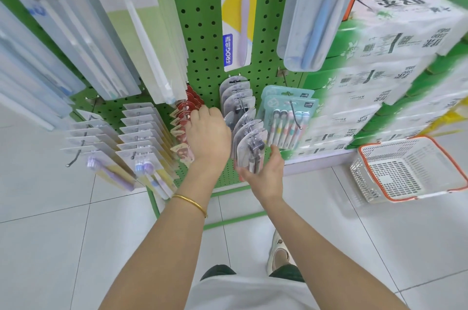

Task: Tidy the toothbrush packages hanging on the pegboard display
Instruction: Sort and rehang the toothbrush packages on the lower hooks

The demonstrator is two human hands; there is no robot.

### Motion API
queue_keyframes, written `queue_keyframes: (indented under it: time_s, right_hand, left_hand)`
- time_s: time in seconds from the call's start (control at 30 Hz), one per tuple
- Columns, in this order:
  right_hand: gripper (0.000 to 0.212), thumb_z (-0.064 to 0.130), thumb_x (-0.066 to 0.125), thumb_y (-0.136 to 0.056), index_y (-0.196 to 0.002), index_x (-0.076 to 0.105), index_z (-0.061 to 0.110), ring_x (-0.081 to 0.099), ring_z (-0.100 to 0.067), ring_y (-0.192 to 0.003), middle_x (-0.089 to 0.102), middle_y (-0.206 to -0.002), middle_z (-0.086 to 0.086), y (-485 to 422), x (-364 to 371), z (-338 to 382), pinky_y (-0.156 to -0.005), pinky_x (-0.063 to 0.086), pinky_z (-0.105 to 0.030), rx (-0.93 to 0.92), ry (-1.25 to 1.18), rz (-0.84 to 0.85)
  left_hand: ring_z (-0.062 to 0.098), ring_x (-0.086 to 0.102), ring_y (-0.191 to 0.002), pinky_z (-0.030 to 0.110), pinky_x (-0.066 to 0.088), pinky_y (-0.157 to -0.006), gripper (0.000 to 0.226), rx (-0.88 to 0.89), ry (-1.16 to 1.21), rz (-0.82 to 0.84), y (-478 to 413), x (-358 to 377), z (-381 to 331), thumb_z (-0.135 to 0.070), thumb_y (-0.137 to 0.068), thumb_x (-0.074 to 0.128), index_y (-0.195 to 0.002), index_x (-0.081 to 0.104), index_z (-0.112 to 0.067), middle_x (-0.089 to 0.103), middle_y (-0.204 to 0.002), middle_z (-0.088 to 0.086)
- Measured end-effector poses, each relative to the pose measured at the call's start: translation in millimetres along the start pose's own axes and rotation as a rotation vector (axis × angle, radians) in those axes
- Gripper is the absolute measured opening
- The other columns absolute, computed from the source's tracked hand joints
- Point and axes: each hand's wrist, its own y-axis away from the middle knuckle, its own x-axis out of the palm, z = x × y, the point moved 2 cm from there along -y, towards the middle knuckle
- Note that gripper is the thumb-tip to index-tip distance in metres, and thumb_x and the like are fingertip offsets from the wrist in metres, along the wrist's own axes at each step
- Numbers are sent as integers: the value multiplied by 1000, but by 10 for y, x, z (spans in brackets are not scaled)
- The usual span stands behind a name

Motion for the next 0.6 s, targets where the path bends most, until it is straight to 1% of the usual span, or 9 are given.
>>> queue_keyframes:
  time_s: [0.07,0.1,0.17,0.23,0.3,0.4,0.47,0.53,0.6]
  right_hand:
    - [108,29,87,-65,-147,20,7,28,-24,-134,33,-143,-13,39,-16,2,-107,27,-31,9,-23,-4]
    - [107,29,87,-65,-147,20,7,28,-24,-134,34,-142,-13,63,-22,-6,-107,27,-31,11,-29,-8]
    - [107,32,86,-66,-146,21,7,27,-24,-134,34,-142,-12,121,-36,-24,-107,26,-30,15,-25,-16]
    - [108,32,86,-66,-147,20,6,27,-24,-135,32,-143,-12,183,-59,-38,-109,25,-30,23,-35,-11]
    - [105,29,85,-69,-147,18,6,27,-25,-136,30,-144,-13,237,-91,-54,-111,26,-32,39,-56,6]
    - [97,19,80,-74,-147,18,7,29,-26,-135,28,-145,-14,314,-130,-63,-112,28,-37,66,-88,36]
    - [90,14,76,-77,-147,19,7,29,-26,-135,28,-144,-14,354,-147,-54,-112,29,-39,80,-111,52]
    - [83,13,72,-81,-146,21,6,30,-25,-134,29,-143,-12,392,-156,-37,-112,29,-39,98,-144,64]
    - [75,15,70,-82,-143,27,6,34,-24,-130,35,-133,-7,425,-166,4,-110,31,-39,91,-172,69]
  left_hand:
    - [31,49,-106,39,40,-84,25,-25,-37,2,93,-20,8,-13,-88,52,-111,58,-5,58,-113,13]
    - [31,52,-102,39,42,-82,24,-37,-50,-12,144,-37,11,-12,-85,57,-108,60,-5,59,-109,13]
    - [30,57,-86,34,46,-71,23,-53,-73,-53,248,-89,14,-12,-69,72,-90,66,-6,63,-91,11]
    - [28,58,-76,31,46,-64,25,-61,-89,-59,357,-116,45,-14,-58,78,-80,66,-8,63,-80,8]
    - [29,58,-80,33,46,-65,25,-65,-68,-53,461,-149,98,-15,-62,76,-83,66,-7,63,-83,10]
    - [35,53,-96,42,43,-76,22,-61,57,-54,623,-256,159,-12,-76,63,-95,60,-1,60,-99,17]
    - [34,49,-102,40,40,-79,21,-60,123,-39,716,-338,191,-12,-84,53,-102,56,-1,57,-107,17]
    - [31,48,-101,37,36,-75,18,-69,190,-52,796,-390,230,-12,-89,46,-102,53,-2,57,-106,15]
    - [32,51,-92,37,34,-68,13,-88,272,-76,862,-432,258,-12,-91,45,-99,51,-3,58,-96,15]
